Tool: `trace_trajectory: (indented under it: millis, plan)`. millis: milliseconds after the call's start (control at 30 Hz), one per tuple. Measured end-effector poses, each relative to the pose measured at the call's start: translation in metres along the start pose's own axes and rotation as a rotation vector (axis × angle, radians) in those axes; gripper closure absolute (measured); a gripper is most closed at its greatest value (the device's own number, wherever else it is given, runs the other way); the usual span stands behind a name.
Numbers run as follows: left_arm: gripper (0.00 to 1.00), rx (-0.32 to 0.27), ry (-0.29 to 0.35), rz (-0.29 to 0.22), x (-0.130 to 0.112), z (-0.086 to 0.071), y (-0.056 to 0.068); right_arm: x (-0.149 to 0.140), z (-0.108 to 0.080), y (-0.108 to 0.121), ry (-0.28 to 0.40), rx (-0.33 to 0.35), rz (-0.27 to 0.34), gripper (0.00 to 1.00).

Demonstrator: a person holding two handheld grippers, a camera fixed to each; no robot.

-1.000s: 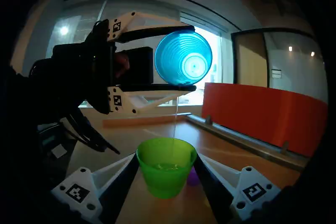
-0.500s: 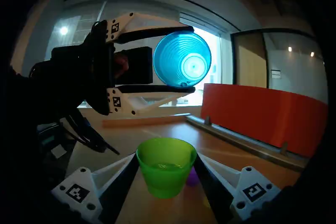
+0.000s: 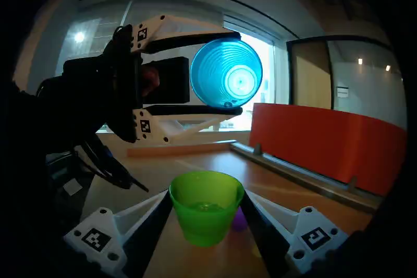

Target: Pour water

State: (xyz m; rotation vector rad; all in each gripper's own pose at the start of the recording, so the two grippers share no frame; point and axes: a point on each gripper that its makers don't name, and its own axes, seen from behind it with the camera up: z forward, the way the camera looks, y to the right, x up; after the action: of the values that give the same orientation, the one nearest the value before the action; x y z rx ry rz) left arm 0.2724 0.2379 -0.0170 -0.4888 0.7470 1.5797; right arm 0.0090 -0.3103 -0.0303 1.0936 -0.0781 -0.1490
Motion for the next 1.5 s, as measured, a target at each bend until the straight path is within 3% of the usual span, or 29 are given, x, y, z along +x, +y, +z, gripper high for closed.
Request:
trace_trajectory:
  millis: [500, 700, 800, 1000, 1267, 1500]
  plan:
    - [0.1, 0.005, -0.002, 0.0, -0.001, -0.002, -0.004, 0.003, 0.001, -0.001, 0.002, 0.0, -0.002, 0.09]
    - [0.1, 0.001, -0.001, -0.037, -0.002, -0.001, -0.002, 0.003, 0.001, -0.001, 0.001, -0.001, -0.003, 0.09]
    - [0.1, -0.003, -0.006, -0.086, -0.006, 0.001, 0.0, 0.003, 0.0, -0.001, 0.003, -0.001, -0.002, 0.09]
    - [0.1, -0.016, -0.022, -0.248, -0.017, 0.005, 0.006, 0.002, -0.002, 0.0, 0.004, -0.008, -0.001, 0.09]
    - [0.1, -0.034, -0.047, -0.562, -0.029, 0.008, 0.017, 0.001, -0.006, 0.002, 0.007, -0.016, 0.003, 0.09]
    - [0.1, -0.035, -0.055, -0.791, -0.037, 0.003, 0.022, 0.0, -0.01, 0.006, 0.011, -0.027, 0.003, 0.09]
